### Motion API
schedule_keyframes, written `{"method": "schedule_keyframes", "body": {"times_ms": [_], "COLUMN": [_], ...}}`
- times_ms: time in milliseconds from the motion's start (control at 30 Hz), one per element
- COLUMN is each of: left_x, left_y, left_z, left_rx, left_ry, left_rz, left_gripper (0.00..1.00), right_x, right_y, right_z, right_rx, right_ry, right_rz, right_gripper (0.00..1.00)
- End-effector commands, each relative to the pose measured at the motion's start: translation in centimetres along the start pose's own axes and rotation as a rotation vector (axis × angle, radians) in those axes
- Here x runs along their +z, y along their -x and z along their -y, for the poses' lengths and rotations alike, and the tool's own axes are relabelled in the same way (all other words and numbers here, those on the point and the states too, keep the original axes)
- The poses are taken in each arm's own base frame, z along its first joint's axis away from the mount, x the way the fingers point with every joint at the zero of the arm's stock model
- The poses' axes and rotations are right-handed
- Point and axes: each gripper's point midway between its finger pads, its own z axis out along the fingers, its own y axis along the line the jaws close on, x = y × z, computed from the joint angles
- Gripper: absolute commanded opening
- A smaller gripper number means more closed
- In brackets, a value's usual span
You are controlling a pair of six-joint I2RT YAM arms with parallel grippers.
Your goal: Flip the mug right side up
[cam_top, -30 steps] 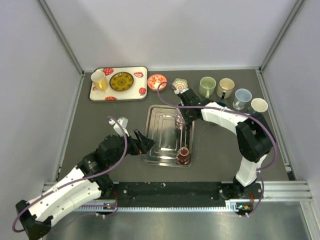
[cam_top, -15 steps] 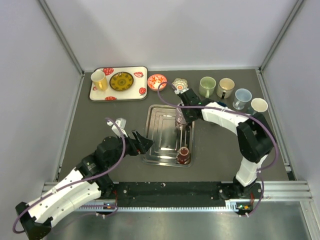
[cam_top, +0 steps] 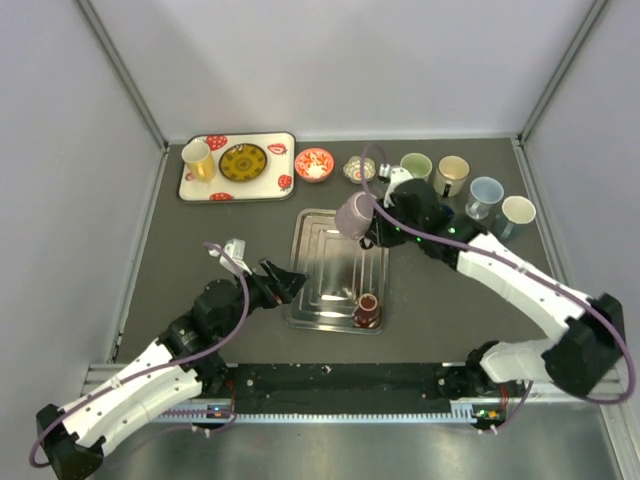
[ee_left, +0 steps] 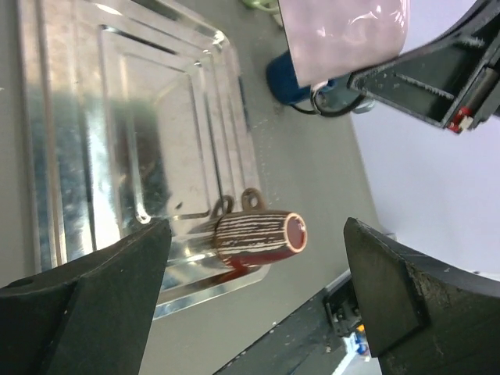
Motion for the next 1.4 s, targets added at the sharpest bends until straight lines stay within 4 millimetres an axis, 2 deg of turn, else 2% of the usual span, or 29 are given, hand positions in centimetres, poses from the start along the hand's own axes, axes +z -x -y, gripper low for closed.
{"method": "schedule_keyframes", "body": {"times_ms": [0,33,67,100,167,200,267,333,400,533,800,967,1167,1267,1300,1367], "left_x": [-0.3,-0.2,-0.4,-1.3,-1.0,-0.9,-0.7,-0.6,0.0,0.4,0.6,0.9,0.9,0.6,0.6,0.4], "left_y": [2.8,2.2,2.0,3.3,2.8,3.0,2.5,2.2,1.7,2.4,4.5,5.6,6.1,6.7,7.0,7.4], "left_z": [5.9,5.7,6.4,8.3,8.6,8.9,10.2,11.6,11.9,12.6,14.3,14.7,14.8,15.2,15.0,15.2], "left_rx": [-0.127,-0.141,-0.156,-0.185,-0.19,-0.19,-0.165,-0.156,-0.176,-0.185,-0.155,-0.224,-0.267,-0.28,-0.285,-0.291], "left_ry": [-0.298,-0.329,-0.381,-0.482,-0.508,-0.513,-0.546,-0.603,-0.613,-0.64,-0.678,-0.693,-0.709,-0.725,-0.723,-0.734], "left_rz": [0.125,0.122,0.119,0.165,0.151,0.152,0.099,0.062,0.036,0.064,0.143,0.179,0.201,0.224,0.236,0.248], "left_gripper": [0.97,0.97,0.96,0.95,0.93,0.93,0.93,0.92,0.9,0.89,0.87,0.76,0.73,0.67,0.56,0.45], "right_x": [-5.1,-6.0,-6.9,-8.0,-9.2,-10.0,-10.4,-11.3,-11.0,-11.8,-12.5,-12.5,-12.8,-12.8,-12.9,-12.8], "right_y": [5.0,5.1,5.1,6.1,6.2,7.0,6.5,6.9,6.5,6.6,6.1,5.6,5.2,4.8,4.8,4.5], "right_z": [-7.0,-8.0,-8.4,-9.2,-10.1,-10.7,-11.3,-11.9,-12.1,-12.8,-13.8,-14.3,-14.6,-14.8,-14.9,-14.9], "right_rx": [0.192,0.209,0.233,0.277,0.303,0.335,0.357,0.39,0.421,0.45,0.456,0.451,0.431,0.421,0.416,0.41], "right_ry": [0.383,0.449,0.487,0.546,0.623,0.672,0.726,0.79,0.81,0.893,0.946,0.966,0.985,0.991,0.995,0.996], "right_rz": [0.244,0.253,0.278,0.319,0.341,0.37,0.358,0.373,0.356,0.361,0.332,0.314,0.311,0.303,0.299,0.294], "right_gripper": [0.0,0.0,0.0,0.0,0.0,0.0,0.0,0.0,0.0,0.0,0.0,0.0,0.0,0.0,0.0,0.0]}}
